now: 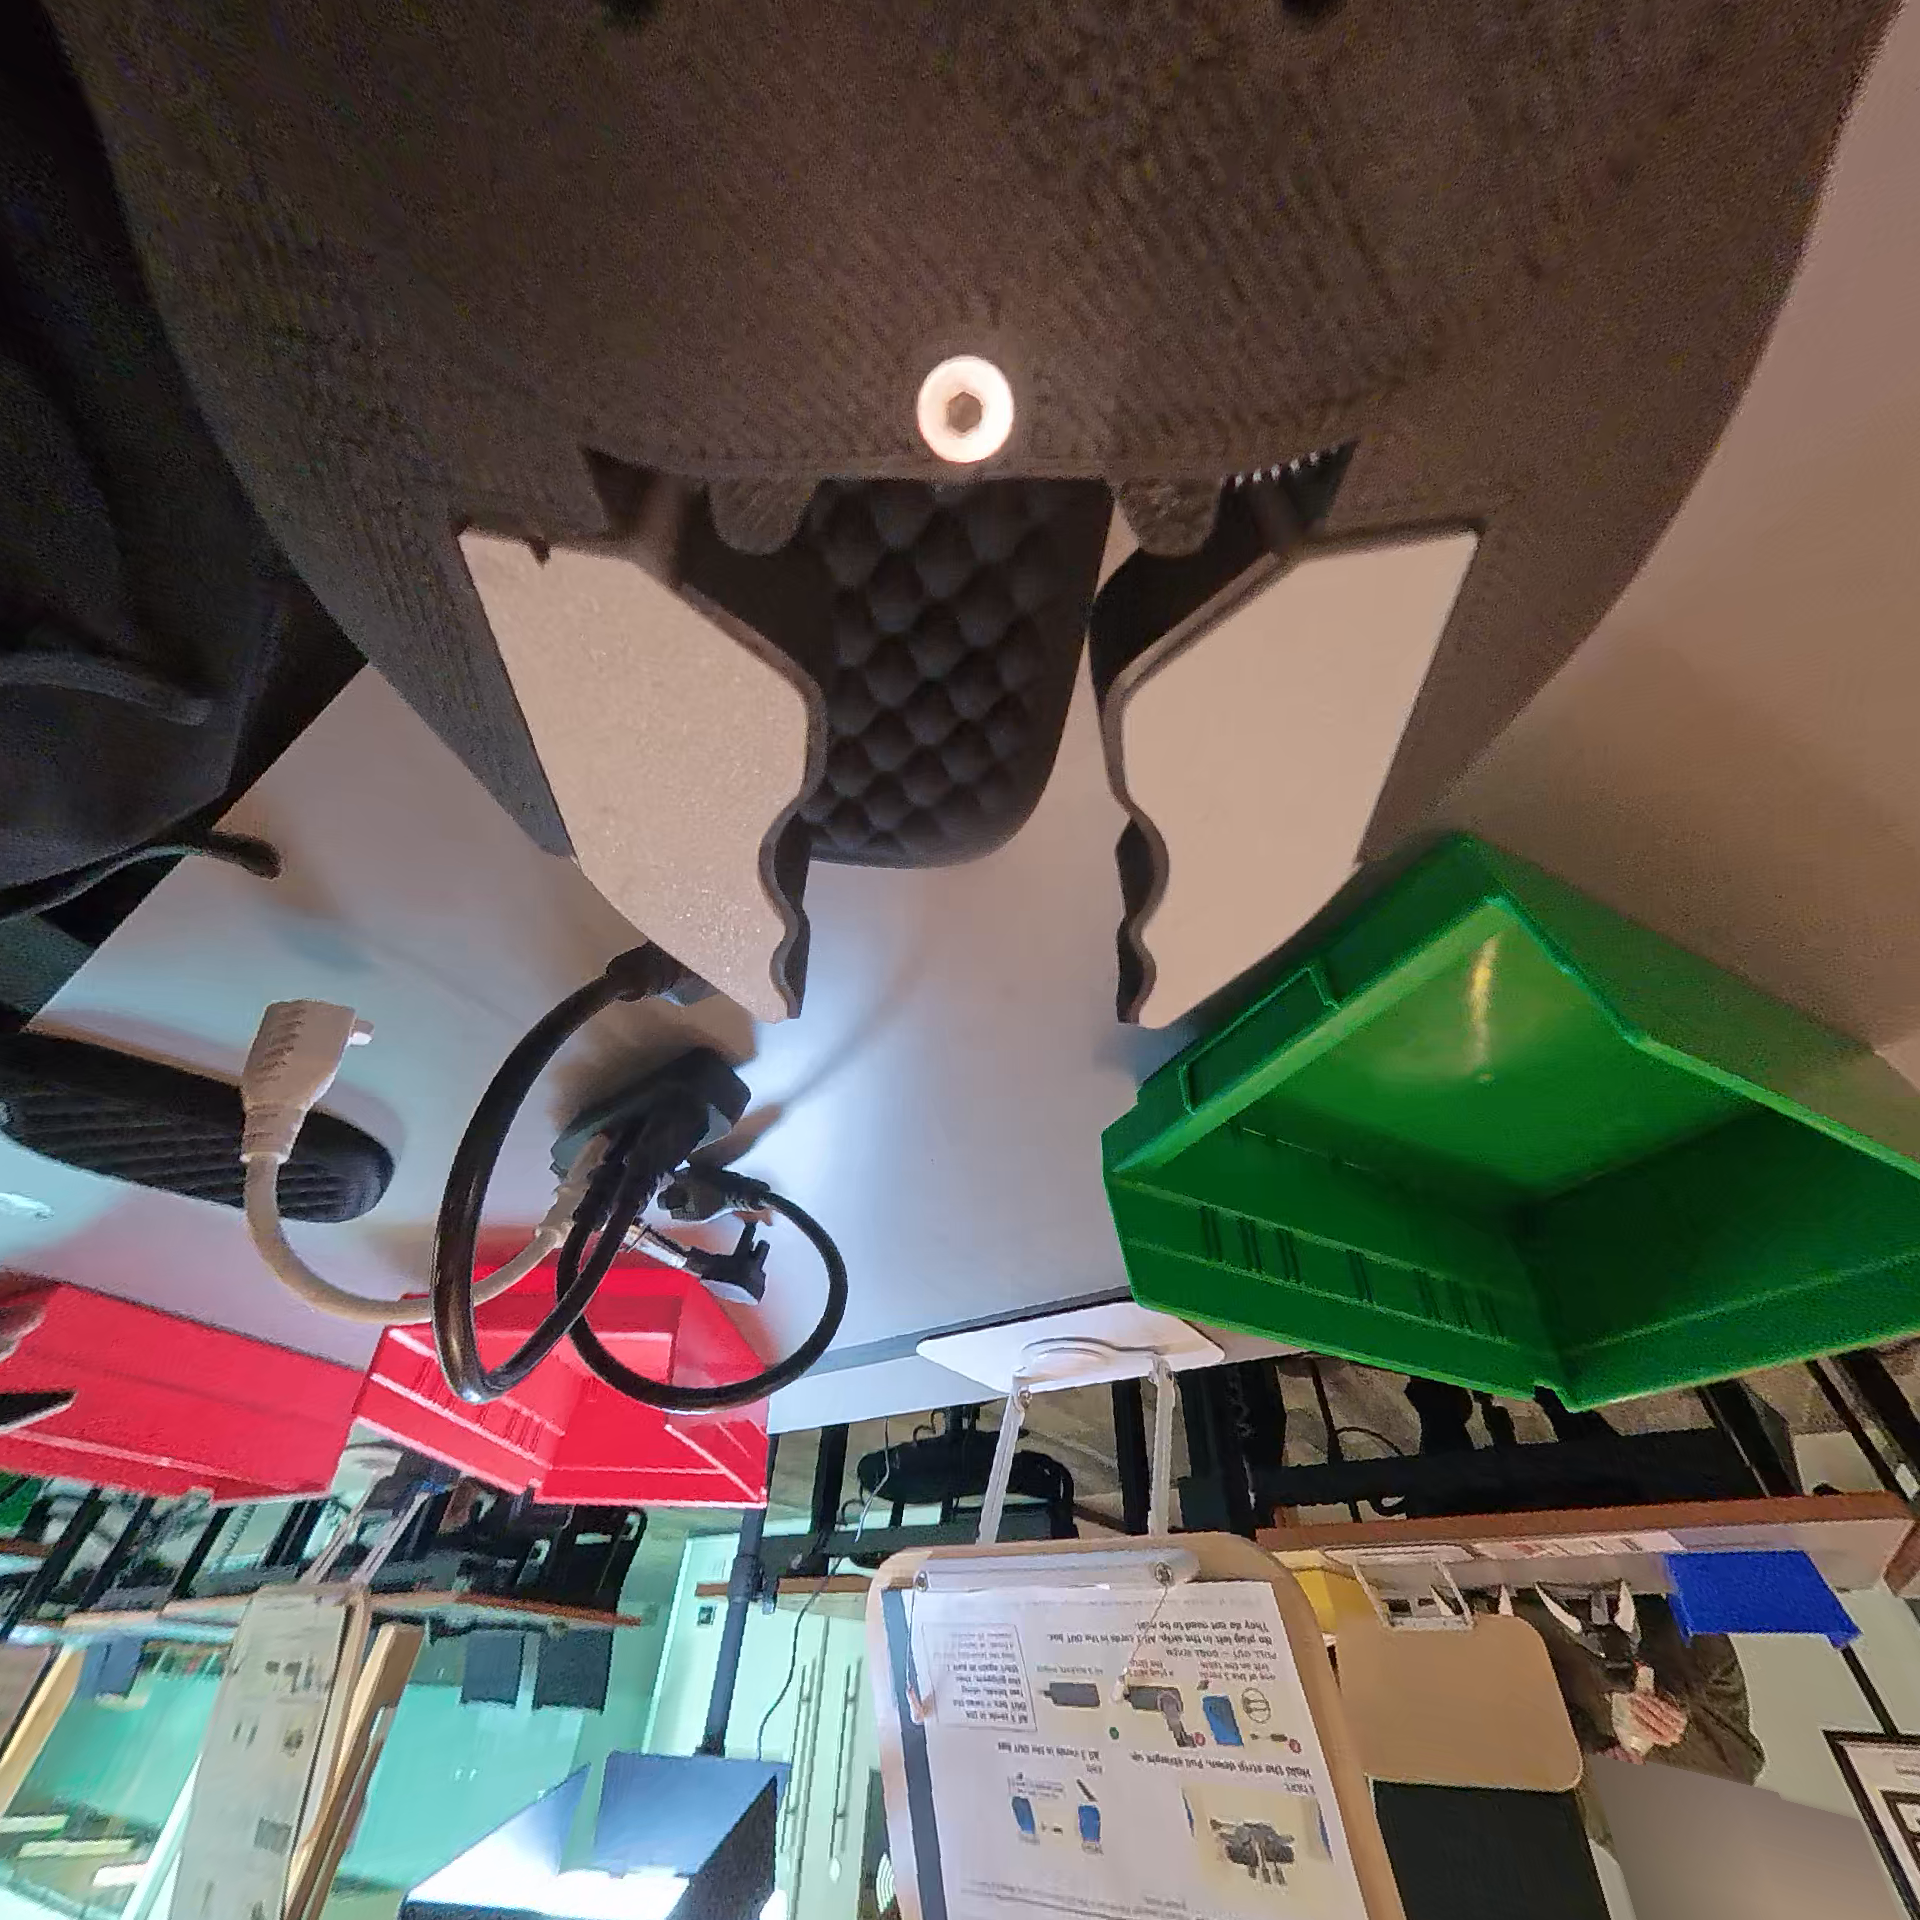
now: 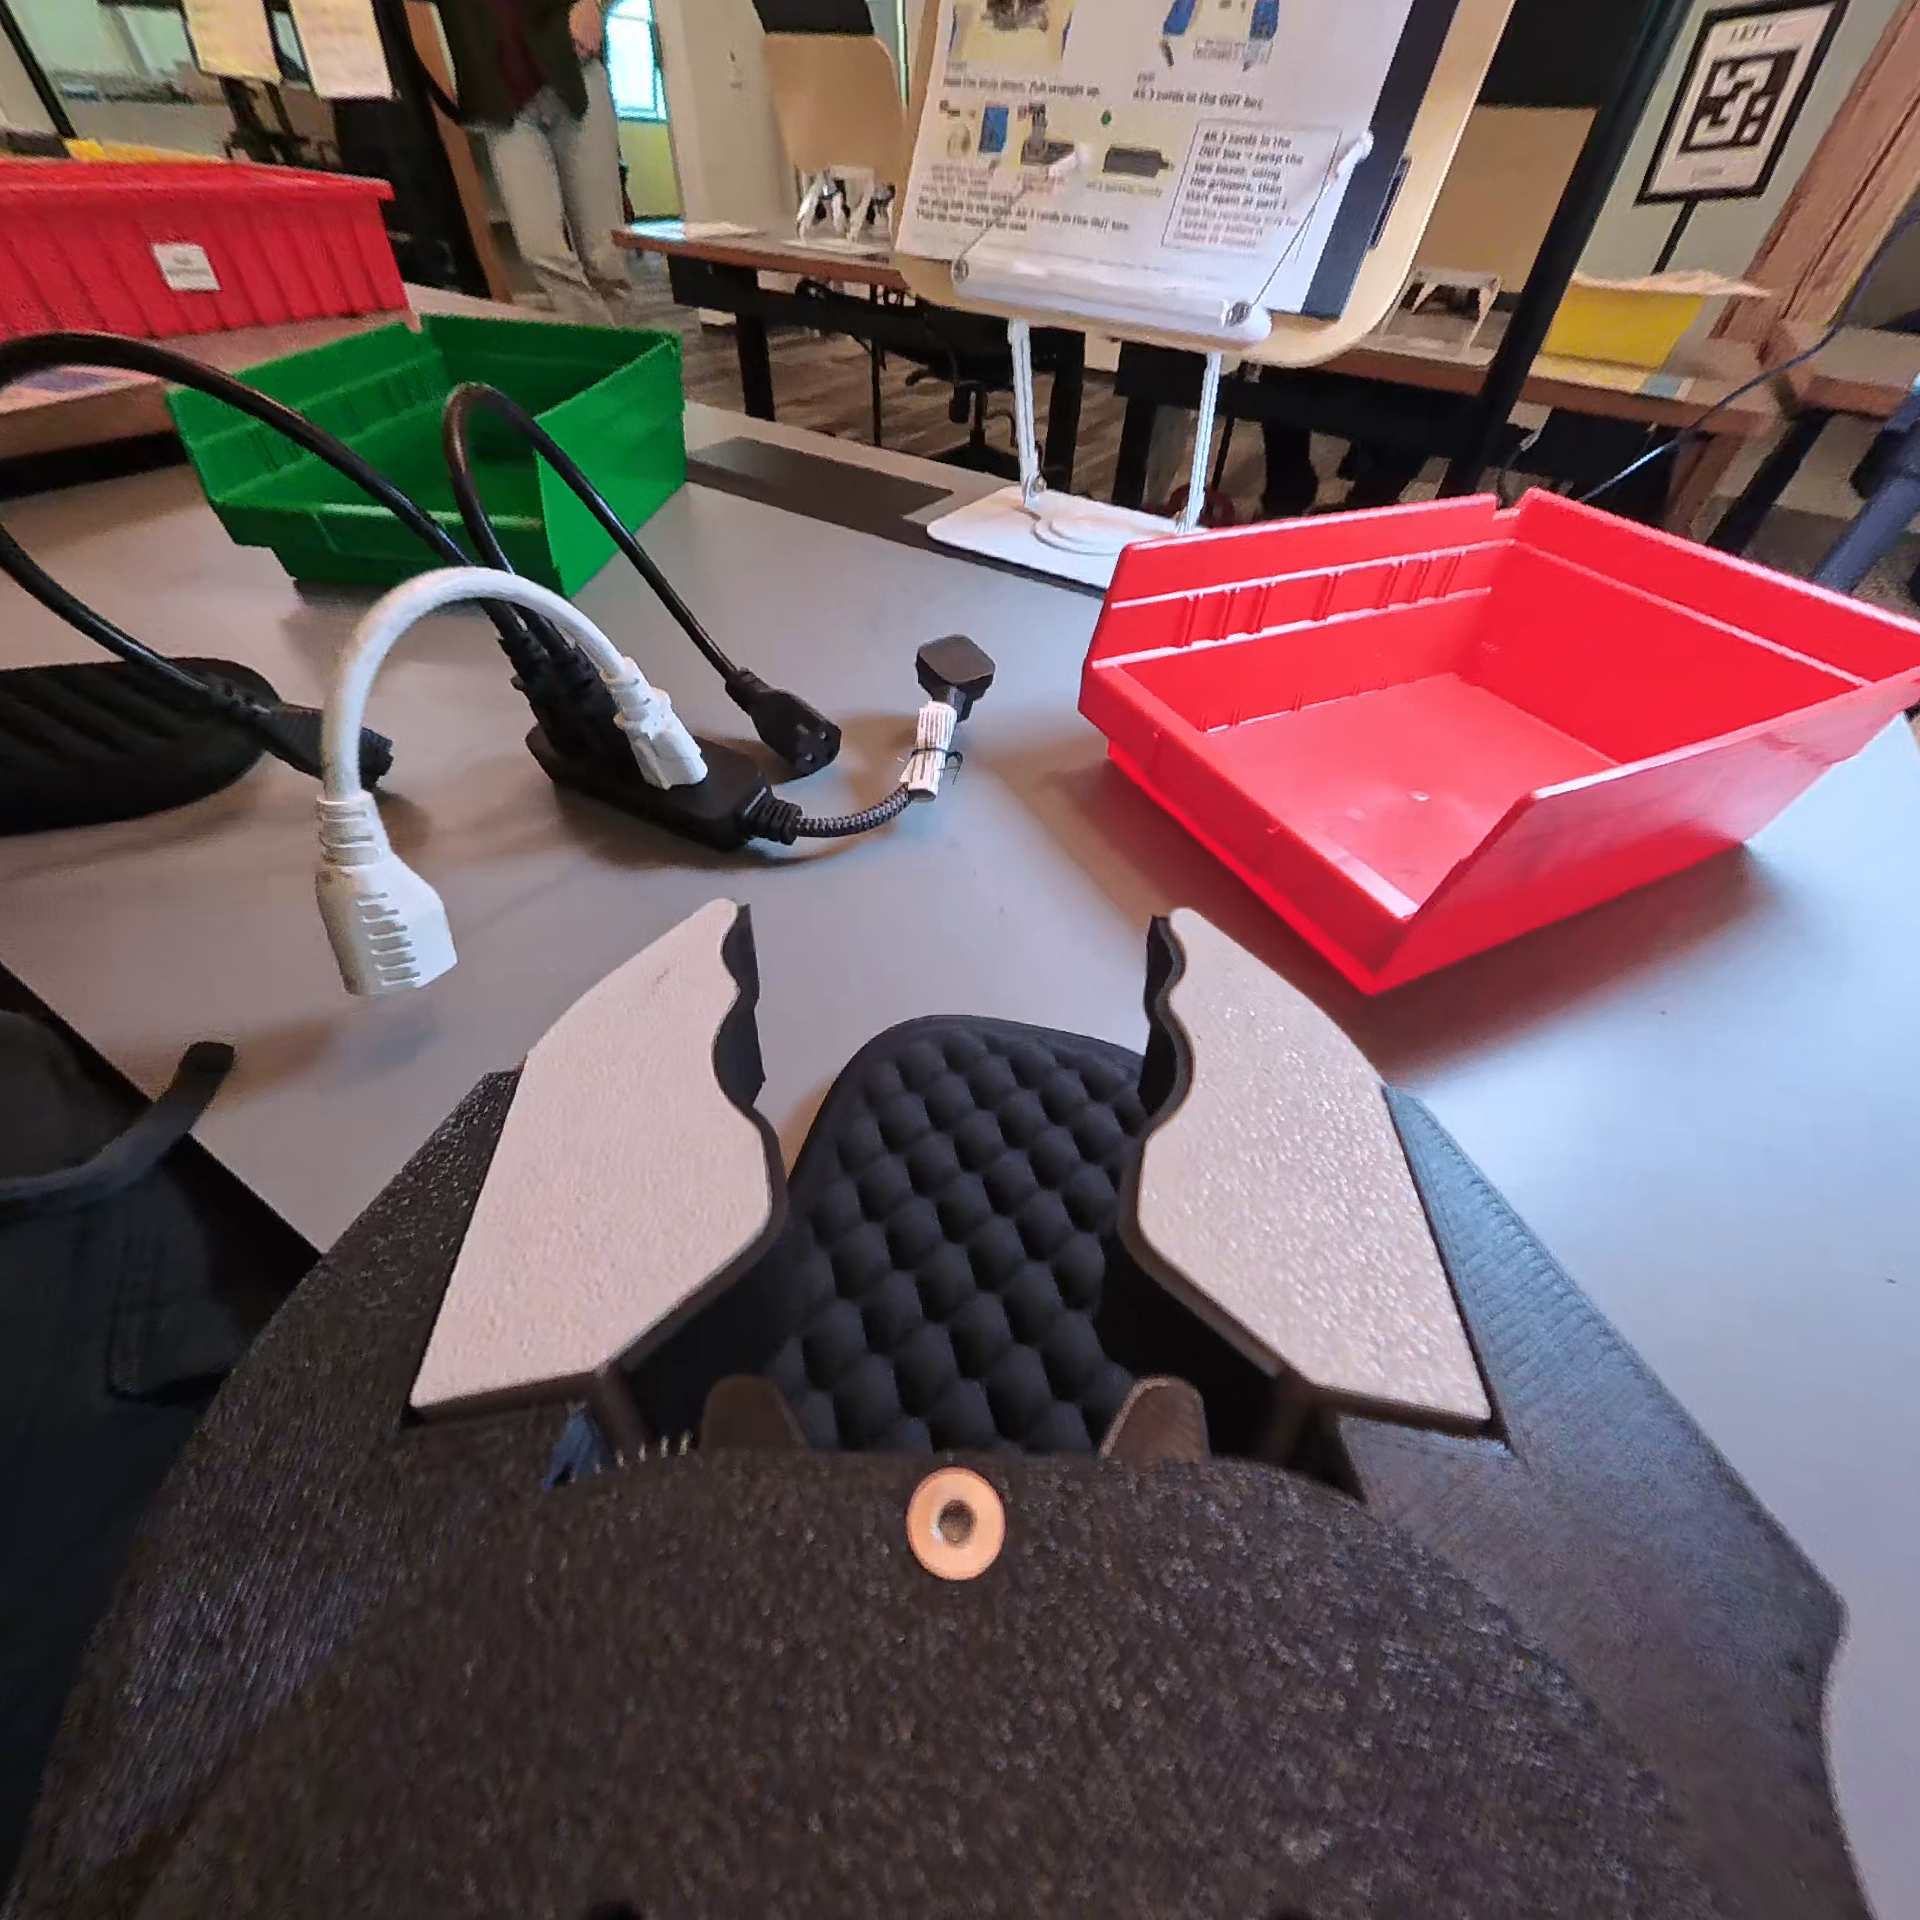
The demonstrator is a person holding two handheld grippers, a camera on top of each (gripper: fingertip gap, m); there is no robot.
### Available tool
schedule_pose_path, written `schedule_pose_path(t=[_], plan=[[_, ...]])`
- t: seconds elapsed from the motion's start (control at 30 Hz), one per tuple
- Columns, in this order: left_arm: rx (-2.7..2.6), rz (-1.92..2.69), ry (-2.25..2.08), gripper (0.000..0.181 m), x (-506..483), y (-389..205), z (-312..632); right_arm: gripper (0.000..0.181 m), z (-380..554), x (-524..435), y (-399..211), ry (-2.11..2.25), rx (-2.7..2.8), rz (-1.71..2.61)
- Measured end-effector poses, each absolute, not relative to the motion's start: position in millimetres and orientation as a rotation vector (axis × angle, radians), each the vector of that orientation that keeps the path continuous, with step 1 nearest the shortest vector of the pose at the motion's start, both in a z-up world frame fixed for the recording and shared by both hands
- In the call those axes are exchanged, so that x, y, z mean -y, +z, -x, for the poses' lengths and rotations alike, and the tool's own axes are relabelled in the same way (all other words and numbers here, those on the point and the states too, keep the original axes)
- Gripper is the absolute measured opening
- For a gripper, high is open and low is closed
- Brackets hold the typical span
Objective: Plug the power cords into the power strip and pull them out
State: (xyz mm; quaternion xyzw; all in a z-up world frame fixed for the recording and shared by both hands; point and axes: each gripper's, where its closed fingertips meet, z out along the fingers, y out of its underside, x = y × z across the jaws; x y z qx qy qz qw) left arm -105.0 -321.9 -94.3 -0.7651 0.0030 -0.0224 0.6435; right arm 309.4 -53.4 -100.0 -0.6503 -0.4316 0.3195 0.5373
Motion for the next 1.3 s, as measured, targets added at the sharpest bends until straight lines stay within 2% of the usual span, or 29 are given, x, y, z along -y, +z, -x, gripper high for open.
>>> schedule_pose_path(t=[0.77,0.83,1.03,1.3], plan=[[-0.090,1.838,-0.088,0.058,307.0,-111.7,96.8,0.073,-288.7,69.8,-121.7,0.794,1.236,1.596],[-0.127,1.848,-0.111,0.056,290.6,-118.6,93.3,0.071,-273.0,73.5,-122.6,0.799,1.302,1.551],[-0.379,1.957,-0.296,0.050,210.4,-150.3,57.8,0.050,-211.1,85.9,-137.3,0.829,1.648,1.403],[-0.889,2.083,-0.415,0.052,127.2,-190.9,-24.8,0.043,-132.0,92.3,-161.0,0.831,2.010,1.156]])
